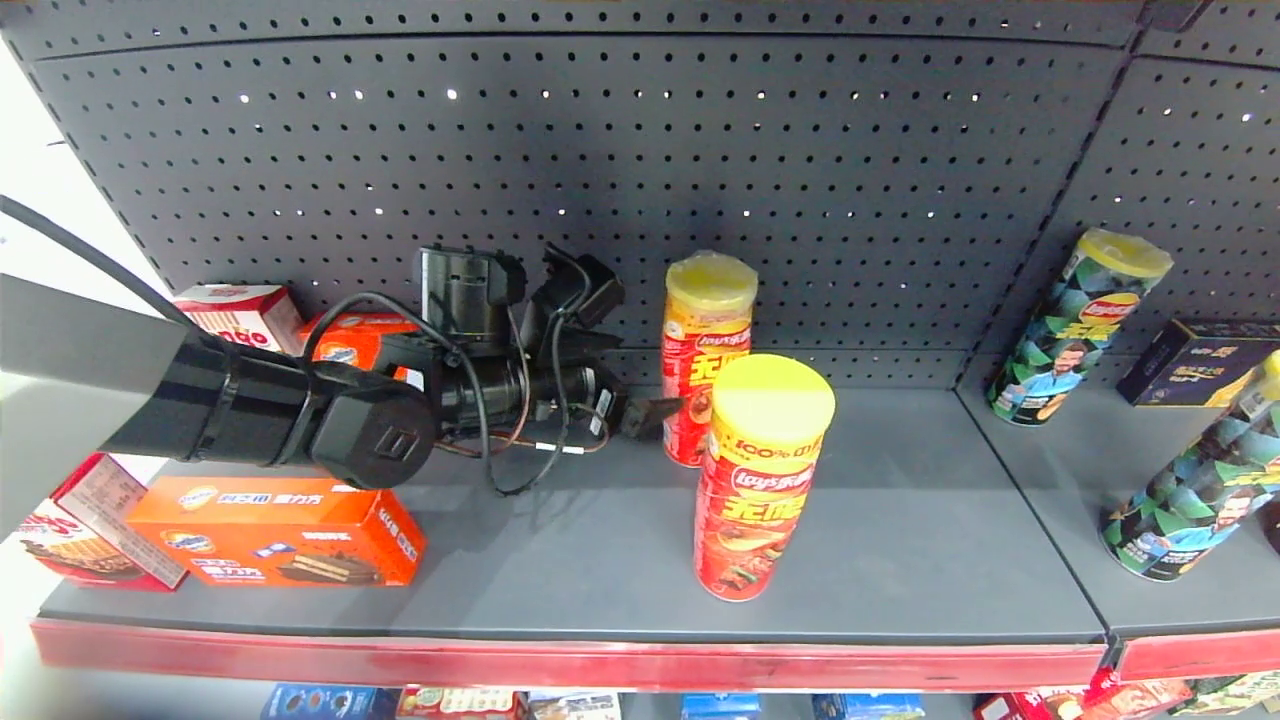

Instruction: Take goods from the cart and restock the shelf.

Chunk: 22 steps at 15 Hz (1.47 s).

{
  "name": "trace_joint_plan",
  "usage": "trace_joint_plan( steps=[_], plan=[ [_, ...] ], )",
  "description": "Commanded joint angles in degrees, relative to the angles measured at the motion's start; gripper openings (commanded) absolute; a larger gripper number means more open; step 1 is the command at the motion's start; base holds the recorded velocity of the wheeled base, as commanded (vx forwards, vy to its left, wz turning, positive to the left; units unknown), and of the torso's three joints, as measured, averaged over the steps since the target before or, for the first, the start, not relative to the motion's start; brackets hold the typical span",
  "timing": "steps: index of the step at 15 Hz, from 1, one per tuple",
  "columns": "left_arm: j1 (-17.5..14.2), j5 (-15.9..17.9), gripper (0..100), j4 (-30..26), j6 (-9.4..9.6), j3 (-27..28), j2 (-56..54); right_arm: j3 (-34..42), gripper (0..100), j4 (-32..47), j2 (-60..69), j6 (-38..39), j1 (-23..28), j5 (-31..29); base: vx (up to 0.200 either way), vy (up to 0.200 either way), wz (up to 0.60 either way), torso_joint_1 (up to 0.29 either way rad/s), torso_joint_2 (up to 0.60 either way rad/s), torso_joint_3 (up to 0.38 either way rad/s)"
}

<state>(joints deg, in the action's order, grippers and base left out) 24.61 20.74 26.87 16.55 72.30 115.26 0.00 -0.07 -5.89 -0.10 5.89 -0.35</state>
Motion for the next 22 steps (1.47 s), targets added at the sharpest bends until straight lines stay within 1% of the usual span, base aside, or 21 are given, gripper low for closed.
trace_joint_plan(
  steps=[1, 4, 6, 10, 15, 18, 22],
  plan=[
    [0.0, -0.3, 100, 0.1, -0.38, 0.1, 0.3, 0.0, 100, 0.0, -0.1, 0.0, 0.0, 0.0, 0.000, 0.000, 0.00, 0.000, 0.00, 0.000],
    [-0.1, -0.8, 100, 0.1, -0.56, 0.1, 0.7, 0.0, 100, 0.0, -0.1, 0.0, 0.0, 0.0, 0.000, 0.000, 0.00, 0.000, 0.00, 0.000],
    [-0.2, -0.9, 100, 0.1, -1.00, 0.1, 0.8, 0.0, 100, 0.0, 0.0, 0.0, 0.0, 0.0, 0.000, 0.000, 0.00, 0.000, 0.00, 0.000],
    [-0.8, -1.1, 100, 0.1, -0.91, 0.1, 1.0, 0.0, 100, 0.0, 0.0, 0.0, 0.0, 0.0, 0.000, 0.000, 0.00, 0.000, 0.00, 0.000],
    [-0.9, -1.5, 100, 0.2, -0.91, 0.3, 1.6, 0.0, 100, 0.0, -0.1, 0.0, 0.0, 0.0, 0.000, 0.000, 0.00, 0.000, 0.00, 0.000],
    [-0.9, -2.2, 100, 0.2, -0.91, 1.5, 2.4, 0.0, 100, 0.0, -0.1, 0.0, 0.0, 0.0, 0.000, 0.000, 0.00, 0.000, 0.00, 0.000],
    [-0.9, -2.2, 100, 0.2, -0.91, 1.7, 2.8, 0.0, 100, 0.0, -0.1, 0.0, 0.0, 0.0, 0.000, 0.000, 0.00, 0.000, 0.00, 0.000]
  ],
)
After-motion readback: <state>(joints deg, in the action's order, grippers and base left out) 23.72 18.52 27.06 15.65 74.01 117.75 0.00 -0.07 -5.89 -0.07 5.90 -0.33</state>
